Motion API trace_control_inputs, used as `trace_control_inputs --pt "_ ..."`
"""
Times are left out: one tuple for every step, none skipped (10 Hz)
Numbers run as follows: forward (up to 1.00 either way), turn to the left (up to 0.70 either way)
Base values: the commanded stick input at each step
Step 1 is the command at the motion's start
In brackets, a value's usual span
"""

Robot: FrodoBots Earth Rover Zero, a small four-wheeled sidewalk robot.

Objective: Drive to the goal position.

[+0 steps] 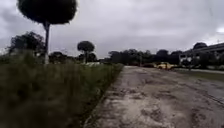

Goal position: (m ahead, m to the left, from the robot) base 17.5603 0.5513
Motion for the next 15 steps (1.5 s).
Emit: trace_control_inputs --pt "0.5 -0.27" --pt "0.5 0.0" --pt "0.5 0.0" --pt "0.5 0.0" --pt "0.5 0.0" --pt "0.5 0.0" --pt "0.5 0.0" --pt "0.5 0.0" --pt "0.5 0.0" --pt "0.5 0.0" --pt "0.5 0.0" --pt "0.5 0.0" --pt "0.5 0.0" --pt "0.5 0.0" --pt "0.5 0.0"
